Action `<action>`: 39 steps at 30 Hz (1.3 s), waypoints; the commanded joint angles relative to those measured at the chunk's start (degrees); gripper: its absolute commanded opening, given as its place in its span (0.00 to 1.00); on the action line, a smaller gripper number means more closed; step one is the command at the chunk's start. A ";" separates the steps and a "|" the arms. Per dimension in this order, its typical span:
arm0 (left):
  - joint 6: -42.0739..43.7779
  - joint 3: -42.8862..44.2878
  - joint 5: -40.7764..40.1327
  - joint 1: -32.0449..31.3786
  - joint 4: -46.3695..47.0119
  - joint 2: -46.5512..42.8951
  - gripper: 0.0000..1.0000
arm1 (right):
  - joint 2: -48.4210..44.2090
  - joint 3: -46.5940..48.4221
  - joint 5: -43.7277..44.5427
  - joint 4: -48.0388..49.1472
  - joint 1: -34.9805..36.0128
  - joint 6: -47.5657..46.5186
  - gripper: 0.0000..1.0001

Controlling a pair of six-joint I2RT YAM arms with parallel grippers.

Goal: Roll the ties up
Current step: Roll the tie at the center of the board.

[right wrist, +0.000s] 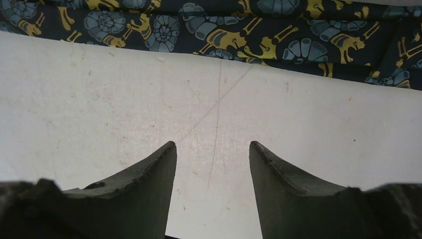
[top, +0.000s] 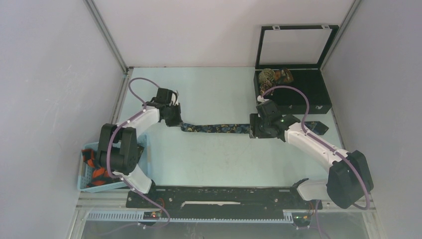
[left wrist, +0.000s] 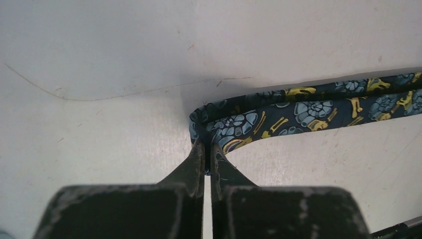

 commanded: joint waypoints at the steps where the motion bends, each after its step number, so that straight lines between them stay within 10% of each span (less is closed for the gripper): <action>1: -0.77 0.68 -3.10 -0.18 -1.46 -6.20 0.00 | 0.05 1.88 -1.62 2.66 1.08 0.98 0.58; 15: -6.14 -6.55 -4.69 1.04 -2.34 -12.66 0.00 | 11.17 10.08 -10.63 12.66 4.34 4.41 0.58; 28: -8.04 -12.51 -5.07 1.13 -2.51 -18.22 0.00 | 40.70 40.68 2.51 -8.69 1.98 5.69 0.44; 39: -8.80 -13.59 -7.19 1.84 -4.50 -21.57 0.00 | 42.42 33.39 3.10 -11.08 -3.01 1.70 0.38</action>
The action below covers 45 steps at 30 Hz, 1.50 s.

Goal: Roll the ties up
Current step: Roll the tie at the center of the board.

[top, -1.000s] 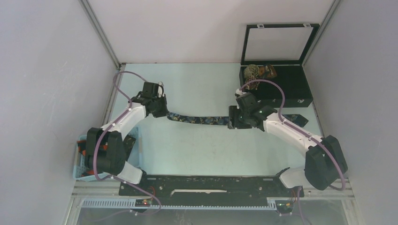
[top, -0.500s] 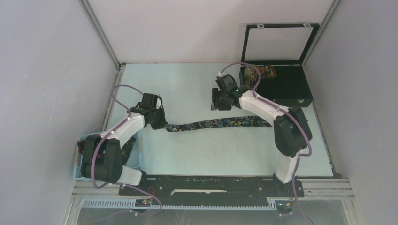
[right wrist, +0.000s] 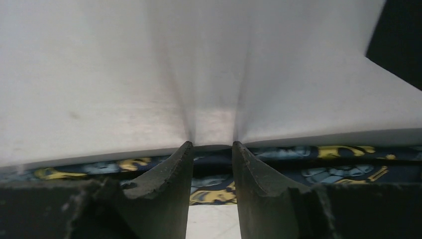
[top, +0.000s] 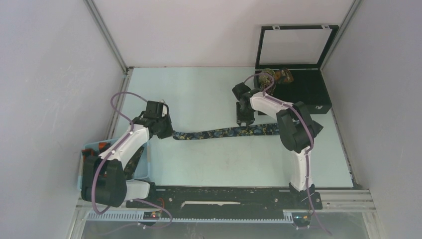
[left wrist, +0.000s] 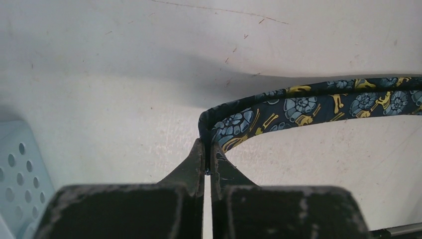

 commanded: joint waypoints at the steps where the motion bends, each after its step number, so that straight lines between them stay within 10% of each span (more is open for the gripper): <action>1: -0.58 -0.45 -1.14 0.64 -0.21 -0.99 0.00 | -1.09 -3.58 1.79 -1.74 -2.85 -2.53 0.37; 34: -6.66 -9.57 -0.31 0.62 -0.94 -12.60 0.00 | -21.29 -24.54 3.00 1.28 -5.88 0.82 0.44; 45: -12.93 -10.69 -4.46 0.64 -2.17 -17.98 0.00 | -32.26 -22.73 -11.45 14.95 9.47 4.95 0.49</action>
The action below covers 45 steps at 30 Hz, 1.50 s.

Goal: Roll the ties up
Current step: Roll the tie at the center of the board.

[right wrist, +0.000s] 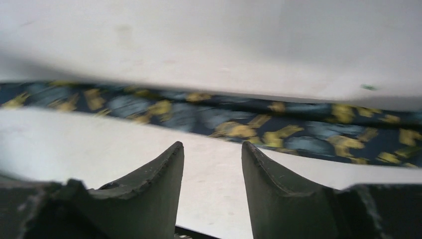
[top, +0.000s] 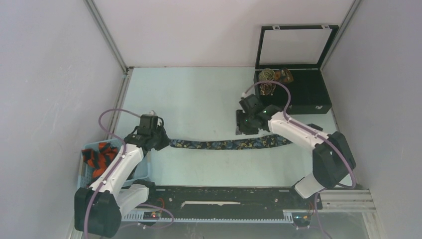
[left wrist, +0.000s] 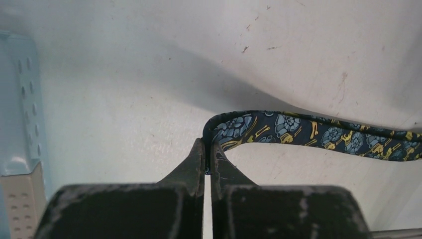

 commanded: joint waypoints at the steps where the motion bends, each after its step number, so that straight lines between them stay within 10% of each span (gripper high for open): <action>1: -2.97 0.14 -2.19 0.42 -0.24 -2.14 0.00 | -3.02 1.91 -9.99 12.41 7.20 3.77 0.47; 19: -3.02 3.80 -0.53 0.33 -4.19 1.28 0.00 | 21.42 12.84 -28.60 33.99 17.85 11.63 0.00; 45: -7.16 8.60 2.18 -5.73 -5.04 6.56 0.00 | 35.22 21.88 -28.88 31.91 19.07 11.36 0.00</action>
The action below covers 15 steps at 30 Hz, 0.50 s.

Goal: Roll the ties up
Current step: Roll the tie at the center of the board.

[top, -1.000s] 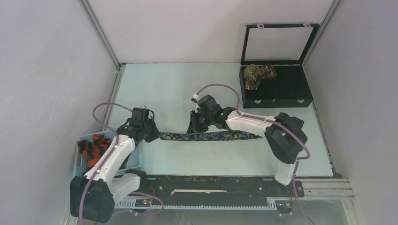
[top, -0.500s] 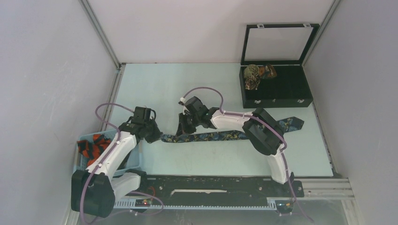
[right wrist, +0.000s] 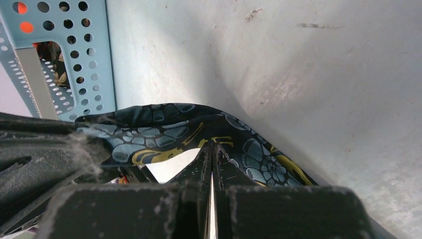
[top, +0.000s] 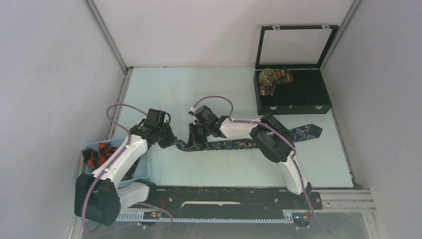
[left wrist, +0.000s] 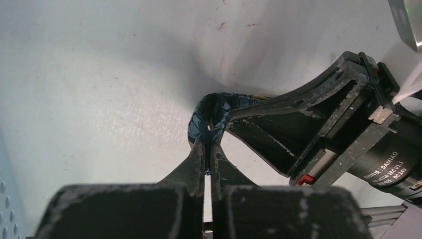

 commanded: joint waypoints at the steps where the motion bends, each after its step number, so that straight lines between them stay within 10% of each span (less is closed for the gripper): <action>1: -1.57 2.52 0.92 -1.47 0.15 0.84 0.00 | 1.37 3.14 -0.01 0.51 0.36 0.35 0.00; 15: -2.65 3.65 0.87 -4.69 1.01 3.02 0.00 | 2.02 2.18 0.22 1.51 0.90 0.63 0.00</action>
